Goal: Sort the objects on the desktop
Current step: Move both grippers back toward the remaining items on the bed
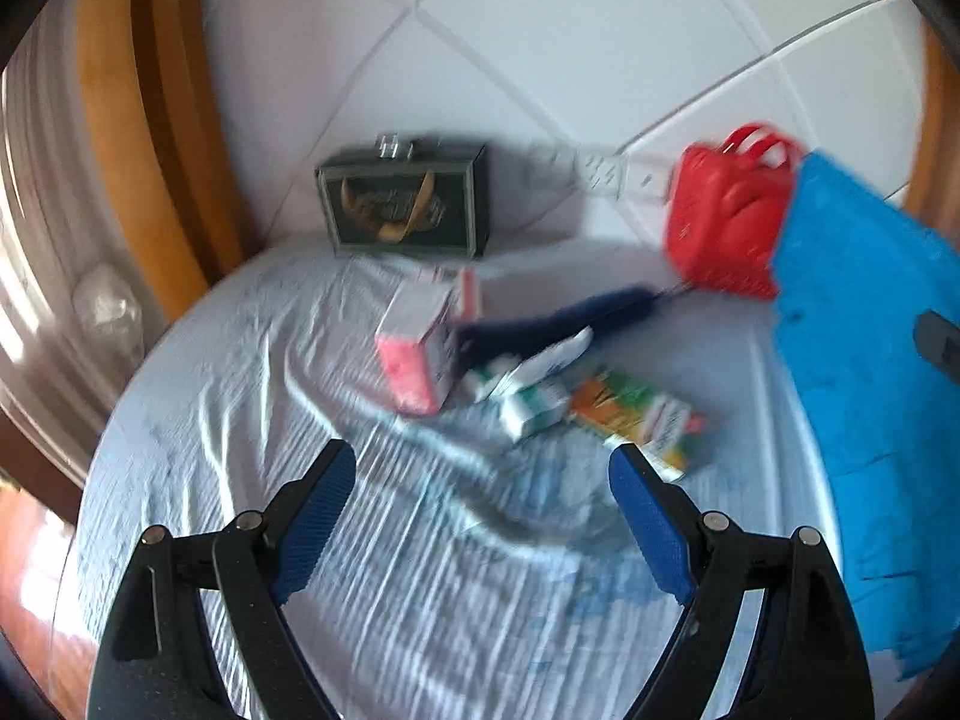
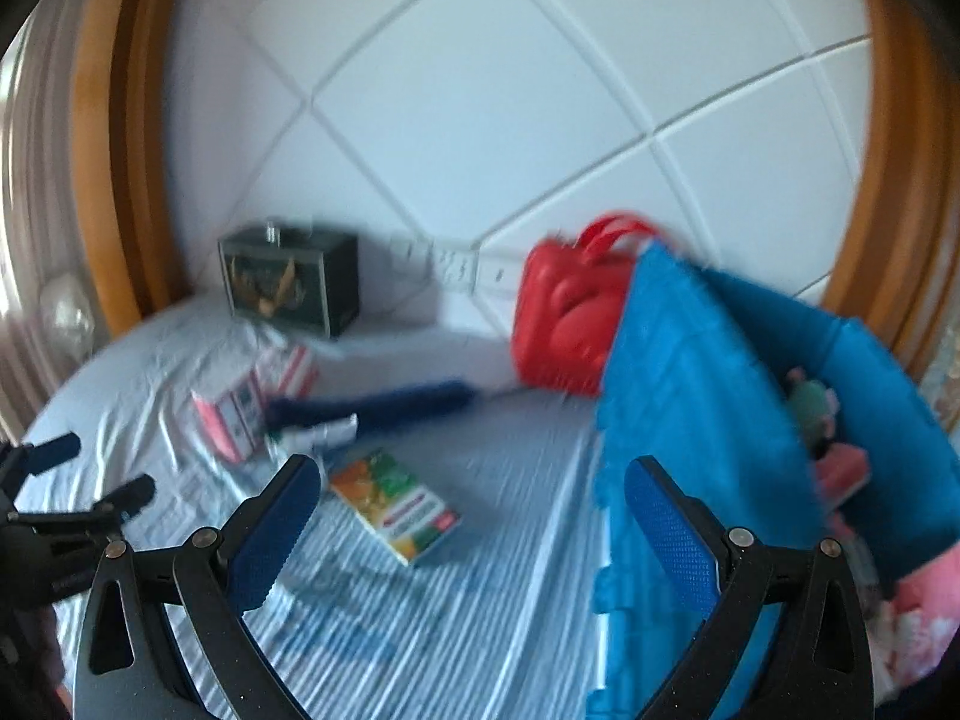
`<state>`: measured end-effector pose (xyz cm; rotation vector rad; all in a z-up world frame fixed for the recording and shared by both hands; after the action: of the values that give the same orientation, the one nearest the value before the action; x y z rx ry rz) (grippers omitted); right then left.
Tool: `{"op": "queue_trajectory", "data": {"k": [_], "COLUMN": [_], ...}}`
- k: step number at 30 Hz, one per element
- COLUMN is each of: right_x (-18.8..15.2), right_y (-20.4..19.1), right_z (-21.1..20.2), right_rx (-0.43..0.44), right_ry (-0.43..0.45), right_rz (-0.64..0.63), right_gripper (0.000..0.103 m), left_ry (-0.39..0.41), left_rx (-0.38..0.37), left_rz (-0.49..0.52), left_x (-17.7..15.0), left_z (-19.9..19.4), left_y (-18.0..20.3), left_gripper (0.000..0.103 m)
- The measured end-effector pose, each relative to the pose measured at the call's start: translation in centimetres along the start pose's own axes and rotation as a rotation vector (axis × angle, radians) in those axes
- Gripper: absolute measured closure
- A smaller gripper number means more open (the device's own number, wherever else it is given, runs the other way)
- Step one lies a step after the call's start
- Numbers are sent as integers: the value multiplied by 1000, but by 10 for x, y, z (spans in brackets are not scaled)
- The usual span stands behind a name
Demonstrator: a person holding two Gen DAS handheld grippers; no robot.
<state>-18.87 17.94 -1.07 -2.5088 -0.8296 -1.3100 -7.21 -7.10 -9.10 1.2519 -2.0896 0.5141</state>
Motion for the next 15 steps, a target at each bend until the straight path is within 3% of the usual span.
{"op": "queue_trajectory", "data": {"k": [9,15], "right_x": [-37,-62], "right_y": [-10,-14], "right_z": [123,187], "right_rx": [51,66], "right_ry": [-240,-362], "right_rz": [16,37], "right_gripper": [0,0], "left_ry": [-189,-252], "left_rx": [-13,-64], "left_rz": [0,6], "left_x": [-12,-2], "left_z": [111,173], "left_y": [-15,6], "left_gripper": [16,16]}}
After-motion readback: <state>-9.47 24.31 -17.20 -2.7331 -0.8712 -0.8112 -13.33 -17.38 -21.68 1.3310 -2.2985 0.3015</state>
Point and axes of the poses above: each gripper's, at about its wrist camera, not at the fingertips, and z roughly the way its jaws point, y to its right, x to its top, the point moved 4 cm from there along z, roughly the way its jaws point, and after that the axes turned 6 degrees about -z, right-handed, at the moved point
